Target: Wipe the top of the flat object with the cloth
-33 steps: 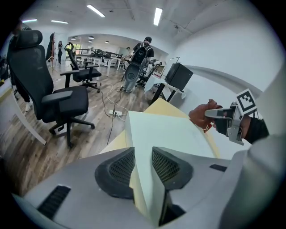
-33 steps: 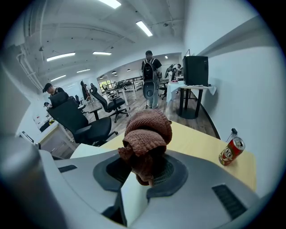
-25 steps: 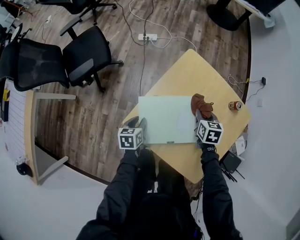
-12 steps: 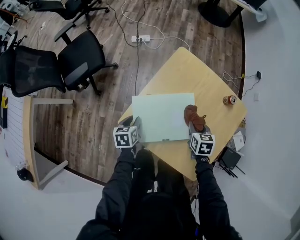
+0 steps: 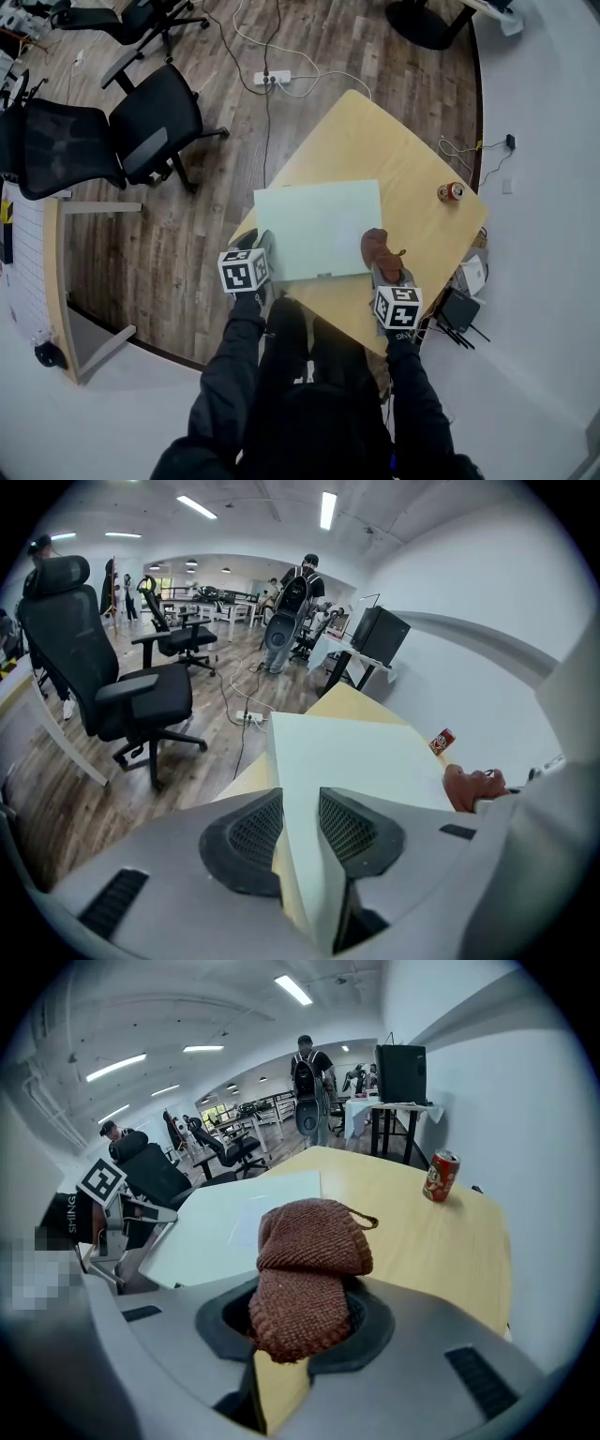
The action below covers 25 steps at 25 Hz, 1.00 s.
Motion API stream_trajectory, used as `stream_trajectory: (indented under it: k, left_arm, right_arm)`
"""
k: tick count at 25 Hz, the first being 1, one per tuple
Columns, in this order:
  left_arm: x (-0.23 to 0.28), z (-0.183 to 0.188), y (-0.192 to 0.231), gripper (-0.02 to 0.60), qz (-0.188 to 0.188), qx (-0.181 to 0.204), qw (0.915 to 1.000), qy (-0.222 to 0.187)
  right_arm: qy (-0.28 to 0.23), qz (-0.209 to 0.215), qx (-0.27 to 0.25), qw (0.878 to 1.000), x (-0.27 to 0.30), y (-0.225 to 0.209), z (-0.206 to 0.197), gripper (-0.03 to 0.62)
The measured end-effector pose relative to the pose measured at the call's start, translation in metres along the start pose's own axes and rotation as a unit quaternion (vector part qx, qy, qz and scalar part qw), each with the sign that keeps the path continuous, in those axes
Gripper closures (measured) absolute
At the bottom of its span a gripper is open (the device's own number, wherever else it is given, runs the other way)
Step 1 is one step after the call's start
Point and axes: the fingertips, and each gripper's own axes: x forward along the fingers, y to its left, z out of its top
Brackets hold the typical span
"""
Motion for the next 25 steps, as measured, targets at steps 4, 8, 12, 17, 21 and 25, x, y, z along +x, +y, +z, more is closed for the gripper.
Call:
stream_trajectory:
  k: [4, 8, 12, 17, 21, 25]
  left_arm:
    - [0.0, 0.0, -0.001, 0.443, 0.001, -0.001, 1.0, -0.001]
    - [0.001, -0.001, -0.002, 0.443, 0.0, 0.0, 1.0, -0.001]
    - [0.001, -0.001, -0.001, 0.443, 0.0, 0.001, 1.0, 0.001]
    - [0.001, -0.001, -0.001, 0.443, -0.005, 0.001, 1.0, 0.001]
    - [0.002, 0.001, -0.002, 0.443, -0.005, 0.001, 1.0, 0.003]
    - [0.001, 0.001, -0.001, 0.443, -0.006, -0.002, 1.0, 0.004]
  right_arm:
    - [0.008, 0.001, 0.005, 1.0, -0.015, 0.0, -0.021, 0.479]
    - [-0.003, 0.015, -0.006, 1.0, -0.032, 0.008, -0.014, 0.479]
    - [-0.045, 0.034, -0.014, 0.998, -0.044, 0.021, 0.024, 0.479]
    - [-0.089, 0.058, -0.024, 0.994, -0.025, 0.039, 0.084, 0.479]
    - [-0.106, 0.059, -0.029, 0.992, 0.011, 0.045, 0.129, 0.479]
    - [-0.108, 0.056, -0.034, 0.992, 0.038, 0.053, 0.153, 0.479]
